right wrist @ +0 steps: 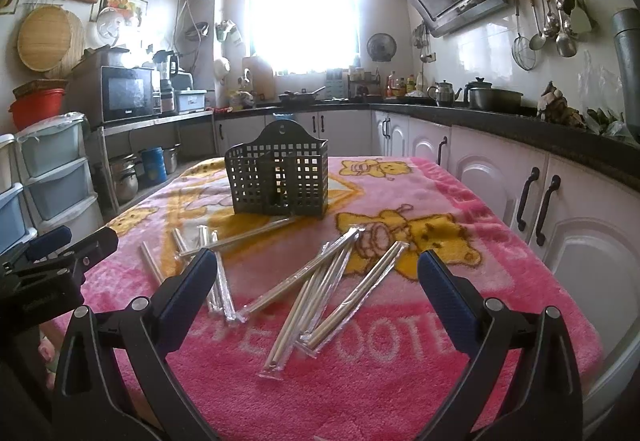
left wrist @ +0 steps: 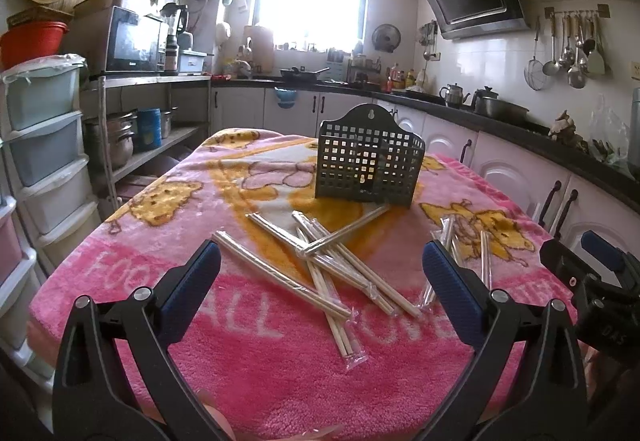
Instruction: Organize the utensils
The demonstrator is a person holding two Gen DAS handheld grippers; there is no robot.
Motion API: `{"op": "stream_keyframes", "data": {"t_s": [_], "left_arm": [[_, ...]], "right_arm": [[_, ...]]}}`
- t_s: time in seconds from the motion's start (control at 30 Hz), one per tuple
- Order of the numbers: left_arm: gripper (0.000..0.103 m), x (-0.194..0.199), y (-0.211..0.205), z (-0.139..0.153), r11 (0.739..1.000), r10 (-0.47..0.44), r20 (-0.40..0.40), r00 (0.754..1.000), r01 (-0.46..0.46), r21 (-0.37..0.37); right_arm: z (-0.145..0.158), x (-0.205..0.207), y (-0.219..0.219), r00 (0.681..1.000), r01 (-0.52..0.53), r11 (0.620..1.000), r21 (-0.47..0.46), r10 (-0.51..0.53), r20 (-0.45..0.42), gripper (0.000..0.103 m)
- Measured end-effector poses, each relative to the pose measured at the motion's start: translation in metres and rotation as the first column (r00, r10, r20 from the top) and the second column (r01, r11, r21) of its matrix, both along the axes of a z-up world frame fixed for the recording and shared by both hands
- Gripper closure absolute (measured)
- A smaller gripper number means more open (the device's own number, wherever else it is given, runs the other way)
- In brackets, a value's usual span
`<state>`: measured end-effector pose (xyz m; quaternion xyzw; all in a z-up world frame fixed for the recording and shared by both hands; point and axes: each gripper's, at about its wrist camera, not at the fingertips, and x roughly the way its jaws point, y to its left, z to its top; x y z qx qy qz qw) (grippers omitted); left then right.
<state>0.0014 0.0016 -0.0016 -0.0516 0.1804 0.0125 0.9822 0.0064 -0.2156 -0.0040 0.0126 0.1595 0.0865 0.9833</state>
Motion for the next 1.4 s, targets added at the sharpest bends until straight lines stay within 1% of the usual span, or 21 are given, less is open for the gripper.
{"op": "stream_keyframes", "data": {"t_s": [1.1, 1.4], "left_arm": [[0.010, 0.0008, -0.0001, -0.0015, 1.000, 0.004, 0.003, 1.000, -0.004, 0.007], [0.010, -0.0006, 0.0010, 0.0037, 1.000, 0.013, 0.003, 1.000, -0.013, 0.011]], "right_arm": [[0.0002, 0.0006, 0.0008, 1.000, -0.002, 1.000, 0.002, 0.002, -0.010, 0.006], [-0.0006, -0.0003, 0.0029, 1.000, -0.007, 1.000, 0.001, 0.007, -0.018, 0.006]]}}
